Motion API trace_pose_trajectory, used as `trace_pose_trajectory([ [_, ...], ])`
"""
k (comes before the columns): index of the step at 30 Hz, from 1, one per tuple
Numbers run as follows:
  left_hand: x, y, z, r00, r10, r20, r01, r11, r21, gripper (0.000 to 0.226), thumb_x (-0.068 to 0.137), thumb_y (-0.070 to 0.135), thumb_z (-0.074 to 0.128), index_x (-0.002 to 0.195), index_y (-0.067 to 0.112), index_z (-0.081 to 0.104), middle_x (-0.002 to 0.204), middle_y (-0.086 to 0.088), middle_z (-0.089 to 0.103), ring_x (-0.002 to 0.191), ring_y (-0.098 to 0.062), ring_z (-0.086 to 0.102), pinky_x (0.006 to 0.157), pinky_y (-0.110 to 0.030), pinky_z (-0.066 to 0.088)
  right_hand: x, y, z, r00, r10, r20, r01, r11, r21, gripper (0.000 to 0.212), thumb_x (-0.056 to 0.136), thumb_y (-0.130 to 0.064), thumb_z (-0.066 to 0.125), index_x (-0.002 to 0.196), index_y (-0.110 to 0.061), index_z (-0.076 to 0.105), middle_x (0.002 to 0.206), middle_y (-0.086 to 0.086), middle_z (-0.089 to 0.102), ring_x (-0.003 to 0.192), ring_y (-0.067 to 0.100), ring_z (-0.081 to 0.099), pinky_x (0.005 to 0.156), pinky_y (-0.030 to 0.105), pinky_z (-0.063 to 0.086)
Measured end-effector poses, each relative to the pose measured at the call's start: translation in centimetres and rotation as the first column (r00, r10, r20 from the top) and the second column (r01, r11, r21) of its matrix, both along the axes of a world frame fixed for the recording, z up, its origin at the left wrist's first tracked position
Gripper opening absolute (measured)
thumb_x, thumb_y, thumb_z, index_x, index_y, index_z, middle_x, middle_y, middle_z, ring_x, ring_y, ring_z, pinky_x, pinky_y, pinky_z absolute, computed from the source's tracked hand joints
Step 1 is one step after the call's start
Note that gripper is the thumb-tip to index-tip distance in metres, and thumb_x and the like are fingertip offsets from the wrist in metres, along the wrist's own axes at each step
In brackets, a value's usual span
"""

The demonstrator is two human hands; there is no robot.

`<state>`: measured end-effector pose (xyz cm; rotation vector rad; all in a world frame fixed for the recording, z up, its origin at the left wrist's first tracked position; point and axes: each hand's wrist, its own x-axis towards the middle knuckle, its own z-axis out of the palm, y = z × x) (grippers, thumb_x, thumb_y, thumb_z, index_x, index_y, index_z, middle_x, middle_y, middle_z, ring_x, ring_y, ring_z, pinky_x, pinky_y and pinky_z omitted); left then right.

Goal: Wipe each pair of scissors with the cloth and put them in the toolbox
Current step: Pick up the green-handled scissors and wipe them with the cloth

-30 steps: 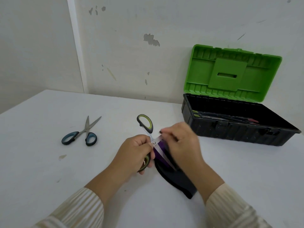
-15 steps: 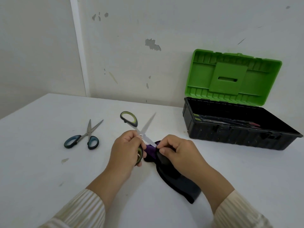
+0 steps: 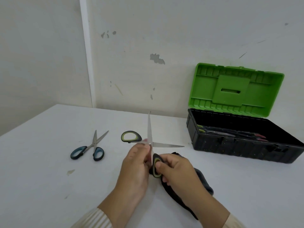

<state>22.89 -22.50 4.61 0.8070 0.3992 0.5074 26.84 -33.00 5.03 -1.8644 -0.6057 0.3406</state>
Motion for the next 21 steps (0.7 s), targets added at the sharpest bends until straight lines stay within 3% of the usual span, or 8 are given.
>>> trace_pose_trajectory([
  [3, 0.2, 2.2, 0.2, 0.999, 0.028, 0.016, -0.026, 0.989, -0.147, 0.008, 0.092, 0.019, 0.055, 0.088, 0.012, 0.059, 0.081, -0.008, 0.059, 0.073, -0.02, 0.056, 0.078, -0.036, 0.051, 1.1, -1.5, 1.0, 0.998, -0.01, -0.061, 0.009, 1.0, -0.015, 0.016, 0.086, -0.012, 0.057, 0.079, -0.016, 0.071, 0.059, -0.002, 0.056, 0.049, 0.009, 0.042, 0.045, 0.016, 0.038],
  [4, 0.2, 3.0, 0.2, 0.999, 0.031, 0.014, -0.028, 0.987, -0.158, 0.008, 0.092, 0.021, 0.056, 0.092, 0.013, 0.059, 0.079, -0.007, 0.059, 0.071, -0.02, 0.056, 0.077, -0.037, 0.052, 1.3, -1.8, 1.2, 0.998, -0.014, -0.066, 0.011, 0.999, -0.035, 0.017, 0.087, -0.014, 0.057, 0.077, -0.018, 0.071, 0.057, -0.004, 0.056, 0.048, 0.008, 0.042, 0.044, 0.015, 0.037],
  [8, -0.1, 3.3, 0.0, 0.995, -0.053, -0.088, 0.062, 0.993, 0.097, 0.014, 0.094, 0.013, 0.053, 0.091, 0.008, 0.066, 0.067, -0.003, 0.062, 0.049, -0.013, 0.053, 0.051, -0.027, 0.053, 1.8, -2.3, 1.4, 0.996, -0.054, -0.073, 0.051, 0.998, -0.036, 0.021, 0.088, -0.017, 0.058, 0.071, -0.019, 0.069, 0.055, -0.005, 0.057, 0.047, 0.009, 0.044, 0.042, 0.018, 0.038],
  [12, -0.4, 1.5, -0.7, 0.949, -0.218, -0.228, 0.286, 0.9, 0.329, 0.017, 0.092, 0.012, 0.056, 0.083, 0.004, 0.068, 0.068, -0.006, 0.064, 0.056, -0.014, 0.059, 0.062, -0.029, 0.056, 2.3, -2.6, 1.6, 0.989, -0.13, -0.077, 0.134, 0.99, 0.054, 0.016, 0.088, -0.015, 0.057, 0.078, -0.014, 0.07, 0.055, -0.003, 0.058, 0.043, 0.009, 0.047, 0.042, 0.021, 0.042],
  [21, -0.8, -0.5, -1.0, 0.893, -0.32, -0.317, 0.416, 0.857, 0.306, 0.019, 0.091, 0.016, 0.059, 0.081, 0.005, 0.071, 0.072, -0.009, 0.072, 0.062, -0.018, 0.068, 0.058, -0.028, 0.056, 2.6, -2.7, 0.9, 0.996, -0.084, -0.037, 0.085, 0.996, 0.019, 0.029, 0.089, -0.012, 0.054, 0.063, -0.018, 0.066, 0.056, -0.003, 0.054, 0.046, 0.01, 0.048, 0.046, 0.026, 0.049],
])
